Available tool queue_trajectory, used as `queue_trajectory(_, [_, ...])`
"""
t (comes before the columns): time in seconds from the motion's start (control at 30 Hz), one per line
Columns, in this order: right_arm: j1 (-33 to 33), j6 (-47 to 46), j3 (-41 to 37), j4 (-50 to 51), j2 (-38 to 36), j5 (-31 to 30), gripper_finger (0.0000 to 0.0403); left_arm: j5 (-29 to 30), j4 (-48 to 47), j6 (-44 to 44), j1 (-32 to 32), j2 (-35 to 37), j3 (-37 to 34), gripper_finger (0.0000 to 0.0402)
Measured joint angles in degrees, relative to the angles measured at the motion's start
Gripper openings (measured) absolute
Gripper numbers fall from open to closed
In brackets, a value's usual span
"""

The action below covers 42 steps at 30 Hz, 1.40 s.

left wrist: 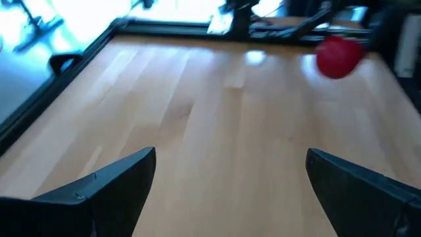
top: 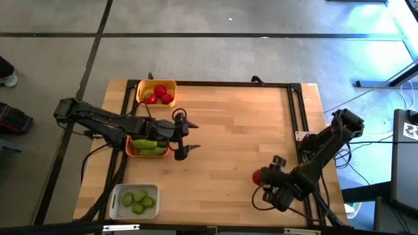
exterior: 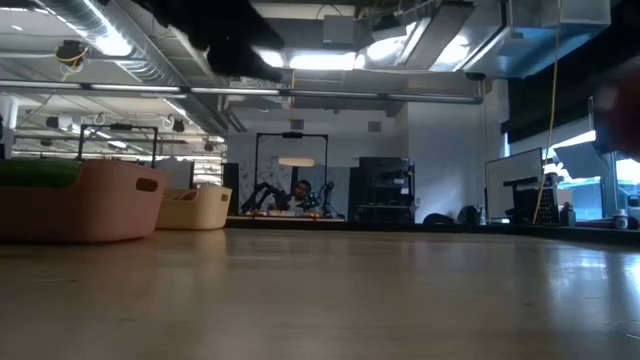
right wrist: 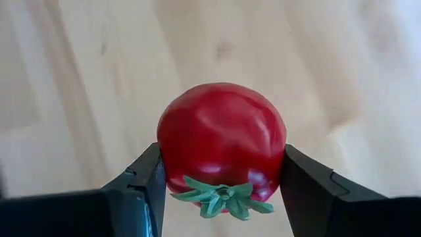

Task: Sort produce into baskets
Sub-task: Put the tomato into the yellow bin

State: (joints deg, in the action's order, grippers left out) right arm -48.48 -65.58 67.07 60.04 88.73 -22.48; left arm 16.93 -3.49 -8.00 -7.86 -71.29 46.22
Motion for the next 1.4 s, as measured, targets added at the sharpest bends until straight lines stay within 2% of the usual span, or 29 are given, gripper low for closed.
queue_trajectory(0.1, [1.19,3.04,0.0,-0.66,-0.55,-7.23,0.0205,-0.05,2.76,2.57,-1.49,0.0,0.0,0.0388])
queue_trajectory(0.23, [3.67,8.55,-0.16,-4.52,-0.74,-13.48,0.0204,0.05,7.21,7.64,-3.58,-1.09,0.0,0.0388])
queue_trajectory(0.37, [7.22,15.81,-0.17,-9.32,-0.76,-15.03,0.0204,0.0,13.46,16.49,-5.32,-4.28,0.02,0.0388])
queue_trajectory(0.57, [12.64,27.59,-0.2,-17.32,-1.26,-15.29,0.0204,0.03,22.72,36.47,-7.85,-9.74,0.02,0.0388])
queue_trajectory(0.7, [16.04,33.69,-0.2,-22.82,-2.6,-14.53,0.0203,0.07,27.61,45.52,-8.86,-11.86,0.02,0.0388])
queue_trajectory(0.83, [18.62,39.36,-0.2,-31.2,-3.23,-13.66,0.0203,0.69,30.69,50.18,-9.84,-12.68,0.04,0.0388])
queue_trajectory(1.1, [23.75,48.21,-0.2,-46.01,-3.21,-5.88,0.0203,2.79,30.81,53.61,-10.06,-13.53,0.02,0.0388])
queue_trajectory(1.4, [28.26,50.62,-0.17,-53.12,-2.25,2.2,0.0206,3.91,33.67,58.04,-10.58,-13.59,0.0,0.0389])
